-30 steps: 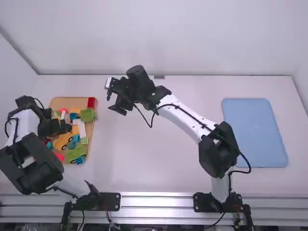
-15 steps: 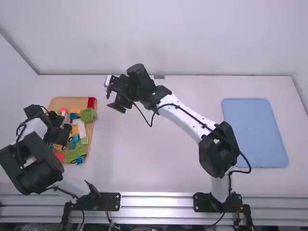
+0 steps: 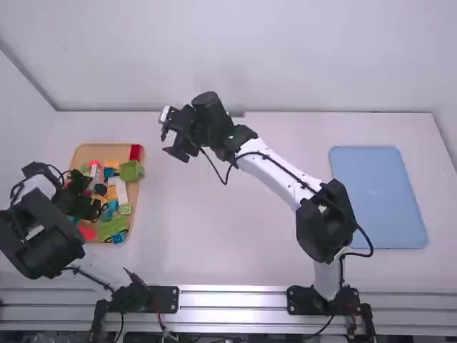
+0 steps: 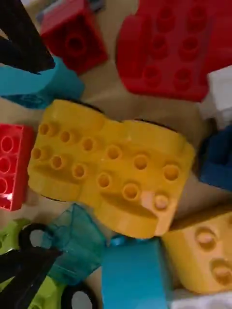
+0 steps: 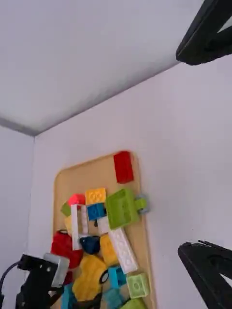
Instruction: Assemble lego blocks to make yellow taxi
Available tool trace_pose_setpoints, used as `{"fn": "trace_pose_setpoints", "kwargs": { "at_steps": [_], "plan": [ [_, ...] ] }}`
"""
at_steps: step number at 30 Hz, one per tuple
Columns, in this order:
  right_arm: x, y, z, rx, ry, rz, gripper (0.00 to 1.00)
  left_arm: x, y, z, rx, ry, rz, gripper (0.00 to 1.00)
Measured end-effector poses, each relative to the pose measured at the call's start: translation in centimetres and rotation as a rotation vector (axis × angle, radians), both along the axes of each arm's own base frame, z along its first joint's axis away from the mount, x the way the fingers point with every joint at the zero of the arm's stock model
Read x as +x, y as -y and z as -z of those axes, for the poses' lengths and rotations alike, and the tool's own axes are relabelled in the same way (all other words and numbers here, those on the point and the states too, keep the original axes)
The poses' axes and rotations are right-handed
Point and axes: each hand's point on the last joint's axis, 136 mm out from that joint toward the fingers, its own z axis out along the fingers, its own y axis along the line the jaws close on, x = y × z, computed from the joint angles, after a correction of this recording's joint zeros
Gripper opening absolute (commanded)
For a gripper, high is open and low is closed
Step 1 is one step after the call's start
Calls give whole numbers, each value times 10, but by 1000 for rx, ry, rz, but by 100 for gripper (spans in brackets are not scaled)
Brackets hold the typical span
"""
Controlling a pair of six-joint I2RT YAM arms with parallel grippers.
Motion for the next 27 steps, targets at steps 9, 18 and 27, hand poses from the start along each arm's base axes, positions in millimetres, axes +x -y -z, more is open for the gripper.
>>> {"fn": "trace_pose_setpoints", "kwargs": {
  "at_steps": [9,18,27],
  "plan": [
    [4,0,-4,8,22,12,98,10,1,10,-38,-14,99,91],
    [6,-2,-8,22,37,13,98,4,-4,13,-14,-51,109,92],
    [6,-2,-8,22,38,13,98,-5,-1,34,-44,-116,138,85]
  ]
}}
